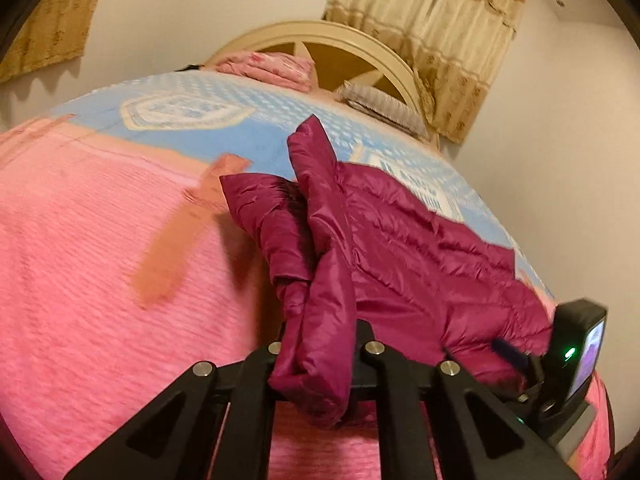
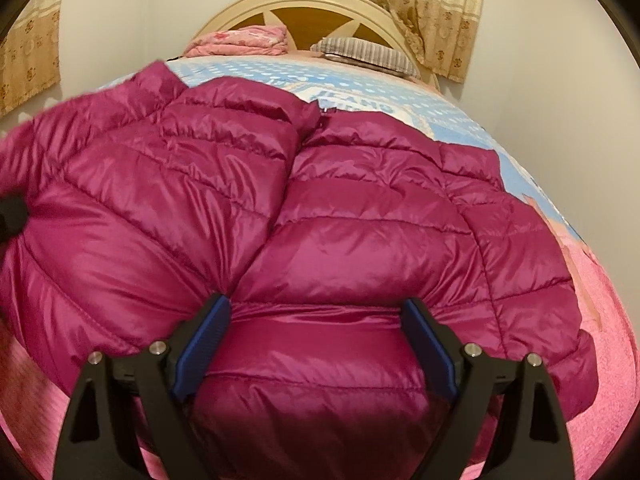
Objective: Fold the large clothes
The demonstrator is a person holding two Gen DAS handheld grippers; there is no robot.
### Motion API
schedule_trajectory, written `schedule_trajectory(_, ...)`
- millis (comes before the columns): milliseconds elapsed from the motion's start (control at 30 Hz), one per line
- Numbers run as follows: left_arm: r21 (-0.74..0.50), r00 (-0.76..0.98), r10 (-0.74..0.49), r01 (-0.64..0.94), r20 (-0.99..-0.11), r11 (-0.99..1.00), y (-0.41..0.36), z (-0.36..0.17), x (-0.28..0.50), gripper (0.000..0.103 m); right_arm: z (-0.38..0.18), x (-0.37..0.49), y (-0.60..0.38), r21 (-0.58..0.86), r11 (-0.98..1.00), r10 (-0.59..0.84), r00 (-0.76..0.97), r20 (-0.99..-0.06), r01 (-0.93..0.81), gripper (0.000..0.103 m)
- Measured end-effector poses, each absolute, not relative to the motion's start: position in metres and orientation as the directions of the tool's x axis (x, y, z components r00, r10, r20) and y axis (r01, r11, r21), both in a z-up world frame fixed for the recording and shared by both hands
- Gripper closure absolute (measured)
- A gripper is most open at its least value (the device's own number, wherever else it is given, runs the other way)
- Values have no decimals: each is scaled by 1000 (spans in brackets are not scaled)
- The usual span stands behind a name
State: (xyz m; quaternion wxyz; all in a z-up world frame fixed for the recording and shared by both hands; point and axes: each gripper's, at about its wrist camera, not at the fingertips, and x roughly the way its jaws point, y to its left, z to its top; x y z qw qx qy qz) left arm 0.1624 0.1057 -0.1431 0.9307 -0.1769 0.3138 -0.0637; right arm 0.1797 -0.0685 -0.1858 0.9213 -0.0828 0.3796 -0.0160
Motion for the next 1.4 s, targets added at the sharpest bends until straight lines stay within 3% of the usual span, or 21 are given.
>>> schedule_trajectory(233,-259,847,-113,-30,-519,966,134,-104,148,96,-183,186,7,-164,970,14,719,-695,-178,12)
schedule_trajectory(433,-143,871,-97,31,-482,989,104,-78,149,96,-149,162,-36,6,970,186,725,-663,-243,14)
schedule_trajectory(533,-93,883,-118,84,-454,992,76,-66,151,96,-138,156,-82,50,983,167,740,-651,-178,14)
schedule_trajectory(667,-43,884,-194,194,-425,980,29,-54,155,96,-137,158,-168,29,1000,25,742,-670,-7,13)
schedule_trajectory(900,113,831,-286,380,-477,918,-76,-79,164,96,-156,156,-278,50,971,-131,691,-711,235,13)
schedule_trajectory(1000,219,815,-262,423,-517,879,-119,-112,172,96,-161,149,-295,56,960,-153,682,-715,275,13)
schedule_trajectory(1100,250,777,-255,464,-576,850,-143,-143,182,96,-169,147,-304,63,954,-160,672,-723,295,13)
schedule_trajectory(1200,313,787,-226,467,-574,827,-157,-162,179,96,-178,141,-316,77,947,-157,660,-735,311,13)
schedule_trajectory(1400,315,799,-219,450,-560,835,-160,-146,166,90,-180,141,-319,87,945,-155,664,-732,316,13)
